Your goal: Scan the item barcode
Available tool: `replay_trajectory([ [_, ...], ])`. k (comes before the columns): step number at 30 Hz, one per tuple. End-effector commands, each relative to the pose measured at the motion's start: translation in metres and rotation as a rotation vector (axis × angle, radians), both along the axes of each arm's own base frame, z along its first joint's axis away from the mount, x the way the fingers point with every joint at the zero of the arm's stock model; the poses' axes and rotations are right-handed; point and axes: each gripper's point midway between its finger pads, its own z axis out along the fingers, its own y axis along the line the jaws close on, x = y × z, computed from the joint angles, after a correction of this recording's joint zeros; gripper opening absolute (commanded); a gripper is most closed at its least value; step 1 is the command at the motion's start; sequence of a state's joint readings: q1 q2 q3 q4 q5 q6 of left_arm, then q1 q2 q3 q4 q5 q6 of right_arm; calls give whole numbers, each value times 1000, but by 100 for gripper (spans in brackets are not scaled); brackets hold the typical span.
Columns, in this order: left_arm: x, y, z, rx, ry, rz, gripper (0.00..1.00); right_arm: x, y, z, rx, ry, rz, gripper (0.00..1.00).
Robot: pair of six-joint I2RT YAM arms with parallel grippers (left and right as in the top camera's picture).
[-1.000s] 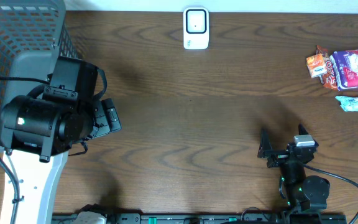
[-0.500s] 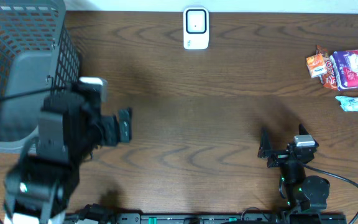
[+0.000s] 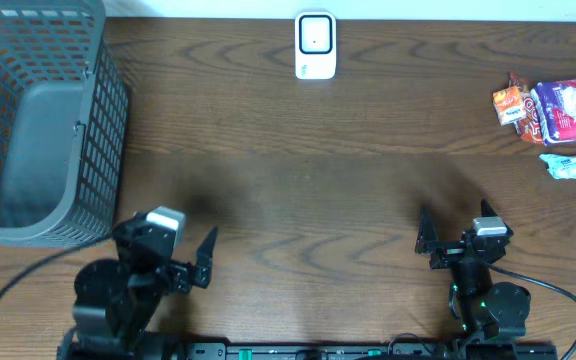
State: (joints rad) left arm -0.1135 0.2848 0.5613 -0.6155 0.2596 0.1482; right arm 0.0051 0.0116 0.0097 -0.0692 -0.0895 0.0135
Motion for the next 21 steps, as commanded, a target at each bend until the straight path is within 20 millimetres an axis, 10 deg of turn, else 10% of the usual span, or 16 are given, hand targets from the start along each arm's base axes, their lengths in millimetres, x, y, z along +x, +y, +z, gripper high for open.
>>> replay_trajectory([
  [1,-3,6,-2,11,-50,19,98,0,1,-1,-8,-1,4,99],
  [21,23,30,-1,-49,-336,147,98,0,1,-1,-8,-1,4,99],
])
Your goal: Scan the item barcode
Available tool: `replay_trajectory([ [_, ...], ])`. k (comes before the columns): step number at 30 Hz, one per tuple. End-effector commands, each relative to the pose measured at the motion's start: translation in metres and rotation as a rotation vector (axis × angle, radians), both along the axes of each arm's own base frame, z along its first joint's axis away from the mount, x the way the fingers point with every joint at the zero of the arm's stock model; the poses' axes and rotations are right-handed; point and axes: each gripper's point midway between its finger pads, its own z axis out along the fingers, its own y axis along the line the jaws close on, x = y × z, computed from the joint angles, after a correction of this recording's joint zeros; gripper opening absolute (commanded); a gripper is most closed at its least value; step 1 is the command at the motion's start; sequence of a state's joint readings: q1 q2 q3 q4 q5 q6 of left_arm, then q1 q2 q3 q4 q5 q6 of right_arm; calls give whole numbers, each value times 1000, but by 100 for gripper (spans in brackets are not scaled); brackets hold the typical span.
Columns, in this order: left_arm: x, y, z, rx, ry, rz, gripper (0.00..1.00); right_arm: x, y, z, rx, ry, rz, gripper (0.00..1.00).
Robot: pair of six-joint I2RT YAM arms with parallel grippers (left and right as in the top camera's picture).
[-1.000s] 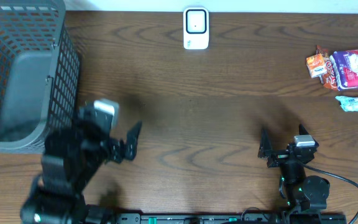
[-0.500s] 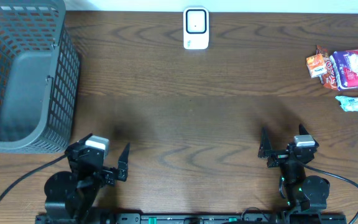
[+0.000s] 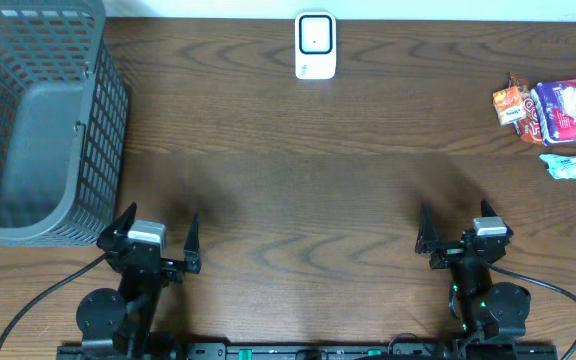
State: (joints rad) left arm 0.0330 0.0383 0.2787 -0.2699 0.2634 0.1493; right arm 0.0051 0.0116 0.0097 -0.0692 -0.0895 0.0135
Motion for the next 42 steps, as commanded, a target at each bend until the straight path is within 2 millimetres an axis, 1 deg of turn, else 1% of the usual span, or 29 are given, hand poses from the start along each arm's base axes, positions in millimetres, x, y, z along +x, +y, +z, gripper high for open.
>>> replay_trajectory([
  [1,5,0,0,-37,-48,0,98,0,1,-1,-8,-1,4,99],
  [8,15,0,-13,-68,-101,1,98,0,1,-1,-8,-1,4,99],
  [16,21,0,-24,-78,-140,-3,98,0,1,-1,-8,-1,4,99],
  [18,22,0,-31,-96,-123,-2,98,0,1,-1,-8,-1,4,99],
  [25,22,-3,-33,-97,-116,-12,98,0,1,-1,-8,-1,4,99],
  [27,22,-4,-43,-98,-76,-15,98,0,1,-1,-8,-1,4,99],
  [30,20,-3,-71,-101,42,-5,98,0,1,-1,-8,-1,4,99],
  [42,21,2,-71,-97,38,24,98,0,1,-1,-8,-1,4,99],
])
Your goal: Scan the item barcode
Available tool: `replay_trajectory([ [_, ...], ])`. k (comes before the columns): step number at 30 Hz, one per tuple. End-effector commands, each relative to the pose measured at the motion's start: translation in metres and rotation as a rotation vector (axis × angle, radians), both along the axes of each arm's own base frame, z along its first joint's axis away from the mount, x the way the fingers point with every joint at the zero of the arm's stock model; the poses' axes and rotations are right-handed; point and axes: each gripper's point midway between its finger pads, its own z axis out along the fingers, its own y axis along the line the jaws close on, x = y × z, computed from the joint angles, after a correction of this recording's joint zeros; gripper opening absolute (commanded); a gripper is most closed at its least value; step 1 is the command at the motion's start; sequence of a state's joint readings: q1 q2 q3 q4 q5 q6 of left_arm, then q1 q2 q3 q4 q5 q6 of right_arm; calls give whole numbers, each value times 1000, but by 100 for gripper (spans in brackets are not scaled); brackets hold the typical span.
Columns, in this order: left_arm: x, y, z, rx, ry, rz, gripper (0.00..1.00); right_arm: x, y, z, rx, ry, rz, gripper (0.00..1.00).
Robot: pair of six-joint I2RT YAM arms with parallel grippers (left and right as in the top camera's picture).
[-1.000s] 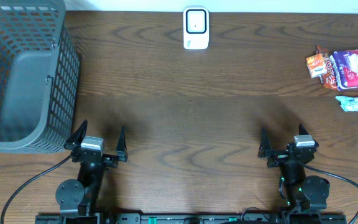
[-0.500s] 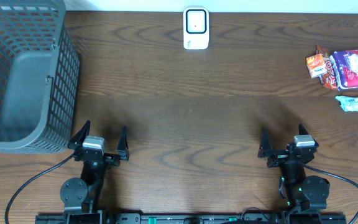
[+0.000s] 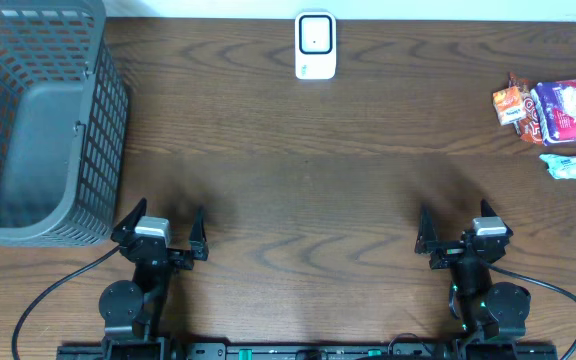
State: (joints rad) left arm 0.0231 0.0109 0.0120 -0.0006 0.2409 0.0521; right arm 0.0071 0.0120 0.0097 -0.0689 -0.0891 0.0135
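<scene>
The white barcode scanner (image 3: 315, 45) stands at the far edge of the table, in the middle. Three snack packets lie at the far right: an orange one (image 3: 509, 103), a pink and red one (image 3: 568, 110) and a pale green one (image 3: 573, 166). My left gripper (image 3: 166, 214) is open at the near left, its fingers pointing toward the far side with nothing between them. My right gripper (image 3: 454, 214) is open at the near right, also holding nothing. Both are far from the packets and the scanner.
A tall grey mesh basket (image 3: 38, 120) fills the far left corner, just beyond my left gripper. Dark wooden table (image 3: 308, 190) stretches between the arms and the scanner. Black cables trail from both arm bases at the near edge.
My left arm has shifted a little to the right and sits squarer to the table, gripper still open. The right arm and the packets have not moved.
At first my left arm was twisted, its open gripper angled toward the right near the table's front. Then it stood straight with fingers pointing to the far side. Now it rests slightly further right. My right arm stayed still throughout, open.
</scene>
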Motion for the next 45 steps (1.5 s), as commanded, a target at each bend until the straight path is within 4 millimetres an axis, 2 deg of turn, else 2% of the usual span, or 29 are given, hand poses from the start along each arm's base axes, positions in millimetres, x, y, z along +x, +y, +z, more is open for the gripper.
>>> replay_trajectory([
  [1,-2,0,-15,-6,55,0,98,0,1,-1,-8,-1,3,99],
  [9,0,12,-16,-50,66,77,98,0,1,-1,-8,-1,3,99],
  [32,-1,7,-16,-2,59,41,98,0,1,-1,-8,-1,3,99],
  [45,0,10,-17,-69,69,71,98,0,1,-1,-8,-1,3,99],
])
